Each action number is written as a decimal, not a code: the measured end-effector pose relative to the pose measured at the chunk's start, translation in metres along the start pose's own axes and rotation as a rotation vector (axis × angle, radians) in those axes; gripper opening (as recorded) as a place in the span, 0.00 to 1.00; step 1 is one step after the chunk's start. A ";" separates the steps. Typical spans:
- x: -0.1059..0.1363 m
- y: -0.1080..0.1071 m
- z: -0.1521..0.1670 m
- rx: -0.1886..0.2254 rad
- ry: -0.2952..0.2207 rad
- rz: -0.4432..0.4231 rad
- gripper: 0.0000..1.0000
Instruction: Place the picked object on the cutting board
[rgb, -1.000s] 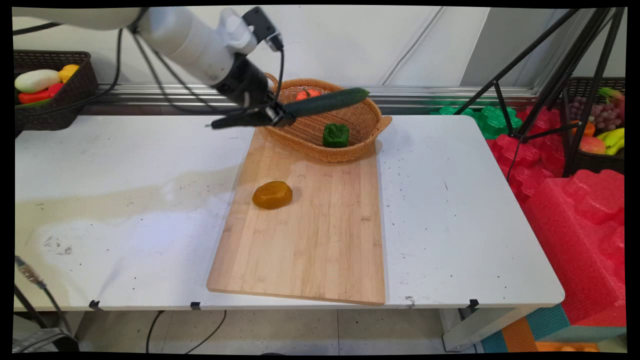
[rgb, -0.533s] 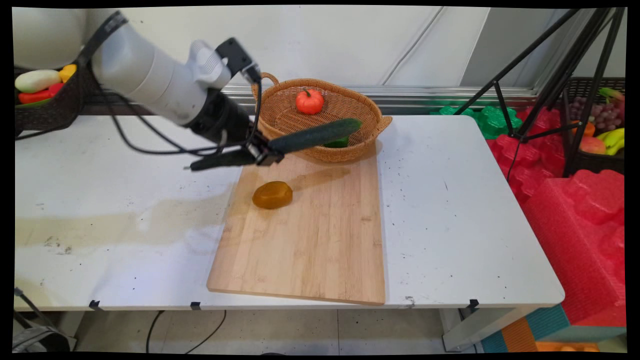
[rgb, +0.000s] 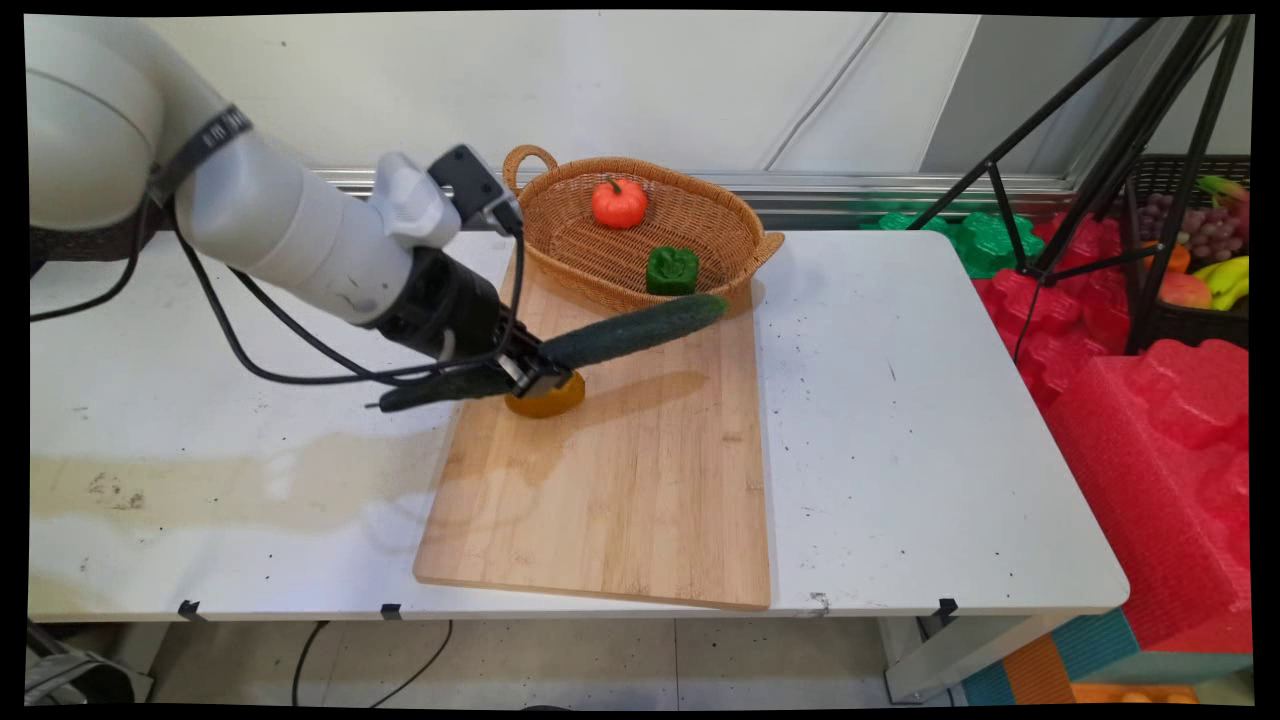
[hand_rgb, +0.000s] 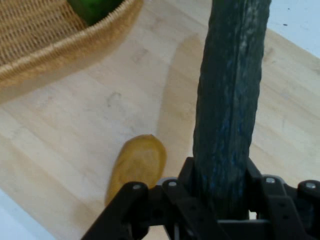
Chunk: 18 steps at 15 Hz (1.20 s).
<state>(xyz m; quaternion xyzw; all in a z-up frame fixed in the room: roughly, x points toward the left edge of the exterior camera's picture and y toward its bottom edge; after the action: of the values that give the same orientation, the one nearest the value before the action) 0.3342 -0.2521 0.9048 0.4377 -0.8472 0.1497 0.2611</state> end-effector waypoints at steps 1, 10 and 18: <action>-0.001 0.004 0.005 -0.004 -0.003 -0.007 0.00; -0.012 0.022 0.070 -0.049 -0.054 -0.025 0.00; -0.028 0.027 0.108 -0.079 -0.090 -0.014 0.00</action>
<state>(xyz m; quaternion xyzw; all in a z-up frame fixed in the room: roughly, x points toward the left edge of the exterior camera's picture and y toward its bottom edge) 0.2917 -0.2704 0.7995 0.4392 -0.8603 0.0947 0.2410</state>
